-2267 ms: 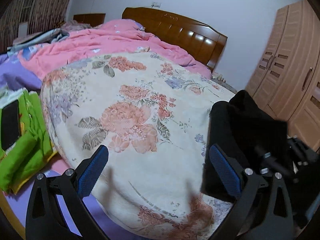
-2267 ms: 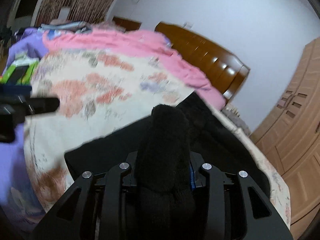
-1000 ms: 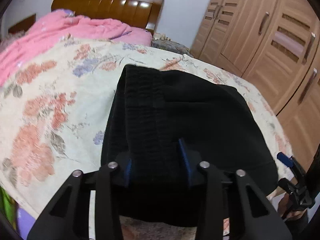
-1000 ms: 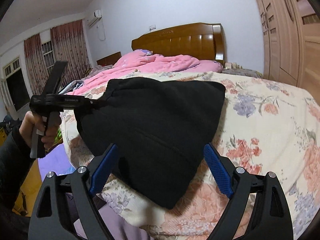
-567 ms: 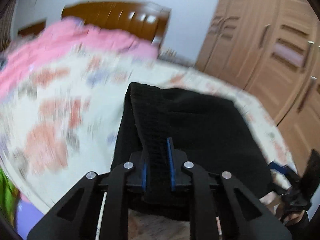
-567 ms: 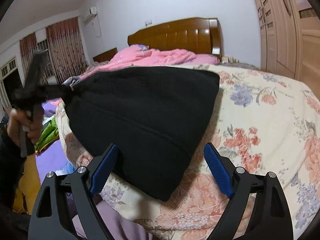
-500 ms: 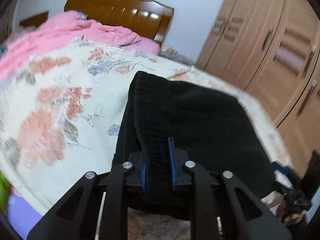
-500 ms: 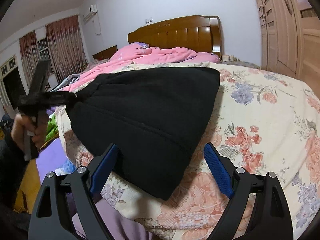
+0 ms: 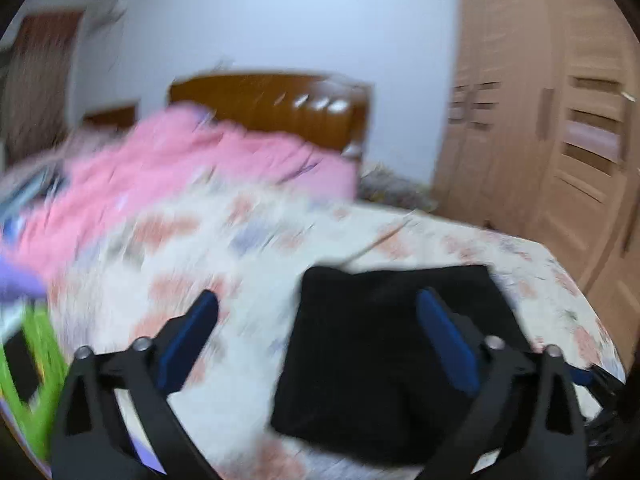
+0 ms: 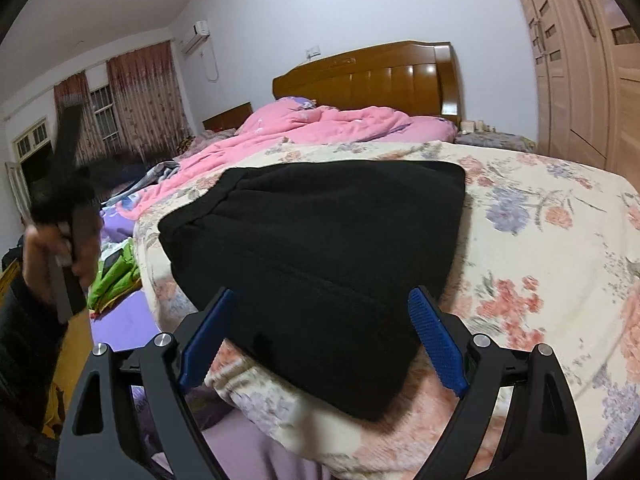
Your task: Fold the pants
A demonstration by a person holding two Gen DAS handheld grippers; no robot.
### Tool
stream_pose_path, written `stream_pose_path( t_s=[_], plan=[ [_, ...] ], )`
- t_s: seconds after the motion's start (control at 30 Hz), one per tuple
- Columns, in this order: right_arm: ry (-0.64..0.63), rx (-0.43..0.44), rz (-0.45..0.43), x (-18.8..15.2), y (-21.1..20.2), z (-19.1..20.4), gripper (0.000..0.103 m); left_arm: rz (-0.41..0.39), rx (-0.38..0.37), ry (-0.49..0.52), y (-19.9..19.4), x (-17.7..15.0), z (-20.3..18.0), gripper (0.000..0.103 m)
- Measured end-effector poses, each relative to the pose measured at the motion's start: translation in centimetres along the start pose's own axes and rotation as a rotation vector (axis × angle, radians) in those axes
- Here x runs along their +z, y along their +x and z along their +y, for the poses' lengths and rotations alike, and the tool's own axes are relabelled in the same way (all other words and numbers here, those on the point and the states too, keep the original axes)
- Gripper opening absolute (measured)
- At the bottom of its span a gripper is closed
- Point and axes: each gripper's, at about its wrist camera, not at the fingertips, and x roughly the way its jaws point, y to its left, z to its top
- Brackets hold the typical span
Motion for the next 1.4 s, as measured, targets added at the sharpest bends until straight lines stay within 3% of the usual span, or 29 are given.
stream_pose_path(
  t_s=[0.07,0.17,0.27,0.3,0.33,0.4,0.43,0.5,0.57,0.67,0.8,0.9,1.03,1.07,1.3,1.4],
  plan=[
    [-0.018,-0.005,-0.006,1.2,0.7,0.7,0.087,0.033,-0.051,0.131,1.2,1.2,-3.5,0.101],
    [-0.04,-0.038,0.021,2.7,2.5,1.5,0.089,0.114,-0.123,0.249,5.5,2.0,-7.0,0.101],
    [-0.049,-0.062,0.105,2.8,5.1,1.4,0.092,0.189,-0.123,0.242,10.5,2.3,-7.2,0.101],
    [-0.059,-0.083,0.176,2.0,6.6,1.1,0.093,0.217,-0.116,0.242,12.4,1.9,-7.0,0.101],
    [-0.055,-0.064,0.195,1.3,7.0,0.7,0.094,0.248,-0.085,0.249,13.9,1.3,-6.7,0.101],
    [-0.049,-0.026,0.158,0.2,6.6,0.2,0.094,0.382,-0.059,0.209,17.5,-1.1,-5.4,0.101],
    [-0.07,-0.029,0.17,0.0,6.5,0.4,0.094,0.4,-0.068,0.188,18.1,-1.6,-4.9,0.101],
    [-0.091,-0.04,0.199,0.5,6.1,0.7,0.094,0.342,-0.091,0.161,17.1,-1.2,-4.3,0.101],
    [-0.066,-0.019,0.207,1.6,5.4,0.2,0.094,0.364,-0.091,0.165,17.6,-1.4,-4.0,0.101],
    [-0.026,0.001,0.103,4.6,3.9,-2.0,0.095,0.37,-0.129,0.132,18.1,-1.1,-3.6,0.101],
    [-0.03,0.021,0.078,8.5,6.8,-5.1,0.096,0.38,-0.206,0.051,17.6,-0.7,-2.4,0.101],
    [-0.078,0.061,0.151,10.2,11.3,-6.9,0.096,0.376,-0.243,0.01,17.4,-0.9,-1.8,0.101],
    [-0.062,0.084,0.35,9.1,16.7,-9.6,0.096,0.369,-0.261,-0.016,17.1,-1.1,-1.5,0.101],
    [-0.032,0.108,0.341,9.2,16.7,-10.1,0.095,0.37,-0.264,-0.018,17.1,-1.1,-1.5,0.101],
    [0.079,0.003,0.167,12.1,14.4,-11.5,0.098,0.368,-0.259,-0.026,17.1,-1.2,-1.5,0.101],
    [0.056,-0.117,0.282,11.8,17.8,-12.4,0.099,0.369,-0.251,-0.022,17.1,-1.3,-1.6,0.101]
  ],
)
